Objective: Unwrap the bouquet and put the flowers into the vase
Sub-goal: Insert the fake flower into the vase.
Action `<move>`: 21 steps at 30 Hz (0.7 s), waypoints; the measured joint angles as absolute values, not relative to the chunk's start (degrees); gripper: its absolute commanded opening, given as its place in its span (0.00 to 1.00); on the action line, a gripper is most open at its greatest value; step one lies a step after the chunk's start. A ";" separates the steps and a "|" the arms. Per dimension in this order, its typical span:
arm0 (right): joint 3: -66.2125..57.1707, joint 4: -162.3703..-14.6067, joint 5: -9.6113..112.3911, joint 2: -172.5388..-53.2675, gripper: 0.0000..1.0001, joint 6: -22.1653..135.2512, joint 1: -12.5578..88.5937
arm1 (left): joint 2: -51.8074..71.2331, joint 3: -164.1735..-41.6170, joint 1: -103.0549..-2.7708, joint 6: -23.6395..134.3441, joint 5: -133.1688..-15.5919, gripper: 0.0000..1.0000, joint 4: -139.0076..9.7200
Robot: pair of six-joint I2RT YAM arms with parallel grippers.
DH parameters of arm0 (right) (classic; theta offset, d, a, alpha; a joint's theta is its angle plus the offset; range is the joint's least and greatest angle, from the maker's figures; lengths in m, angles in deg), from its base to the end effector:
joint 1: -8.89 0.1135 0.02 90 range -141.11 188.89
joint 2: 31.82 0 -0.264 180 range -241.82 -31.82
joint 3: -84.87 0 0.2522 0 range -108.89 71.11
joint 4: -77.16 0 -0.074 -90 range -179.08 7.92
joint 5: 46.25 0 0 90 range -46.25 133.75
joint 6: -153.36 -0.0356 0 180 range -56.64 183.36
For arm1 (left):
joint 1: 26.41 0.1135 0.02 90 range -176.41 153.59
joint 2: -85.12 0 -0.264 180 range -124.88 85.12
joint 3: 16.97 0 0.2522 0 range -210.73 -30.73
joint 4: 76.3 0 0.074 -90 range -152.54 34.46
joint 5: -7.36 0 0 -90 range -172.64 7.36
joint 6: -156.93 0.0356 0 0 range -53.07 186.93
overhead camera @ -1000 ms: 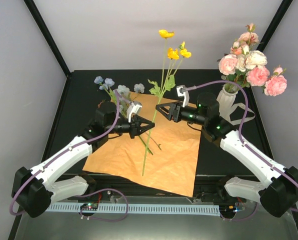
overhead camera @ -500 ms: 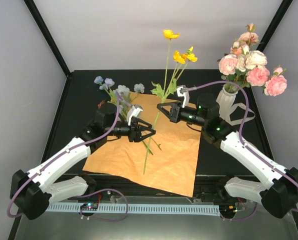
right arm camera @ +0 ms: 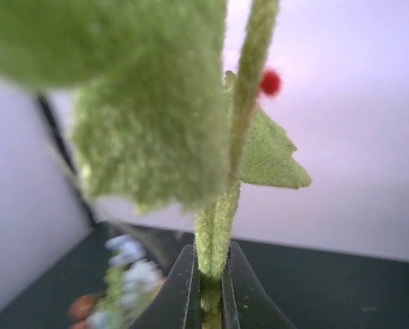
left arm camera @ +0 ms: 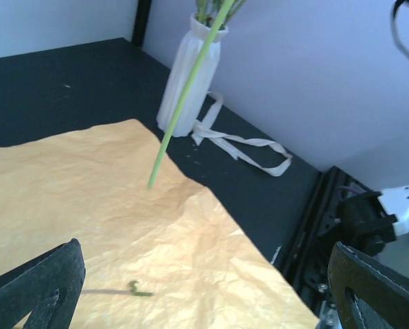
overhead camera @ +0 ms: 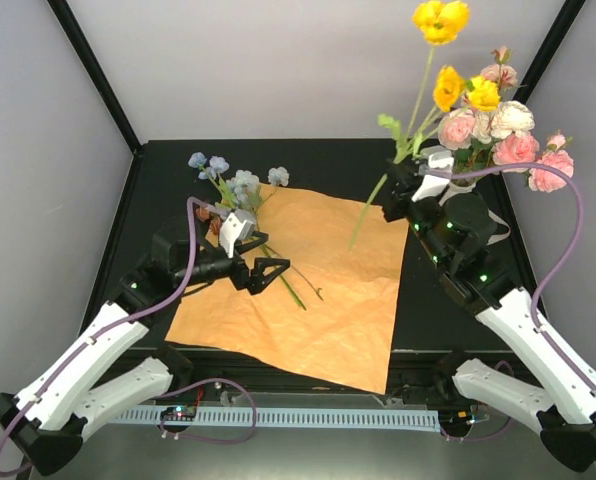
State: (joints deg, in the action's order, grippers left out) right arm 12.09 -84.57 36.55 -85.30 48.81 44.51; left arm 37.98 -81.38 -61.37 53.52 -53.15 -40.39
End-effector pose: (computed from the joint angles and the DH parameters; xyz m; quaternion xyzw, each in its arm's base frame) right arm 0.1735 0.1188 0.4110 -0.0838 0.6957 0.2620 0.6635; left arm 0.1381 -0.1179 0.3483 0.2927 0.7439 -0.4197 0.4298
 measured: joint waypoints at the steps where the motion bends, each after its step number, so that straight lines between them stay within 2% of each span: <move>1: 11.54 -84.66 33.29 -84.73 0.01 51.06 44.49 | 38.57 -81.36 -61.37 54.22 -54.22 0.99 -39.69; 10: 3.76 -85.73 9.44 -86.78 0.01 69.16 44.05 | 41.48 -76.72 -61.37 58.20 -61.69 0.99 -38.01; 21: -6.56 -88.07 0.37 -90.50 0.01 80.09 39.55 | 43.54 -74.71 -61.37 60.10 -64.49 0.99 -37.28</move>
State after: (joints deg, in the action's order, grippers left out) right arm -6.56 -88.07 0.37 -90.50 80.09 39.55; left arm 43.54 -74.71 -61.37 60.10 -64.49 -37.28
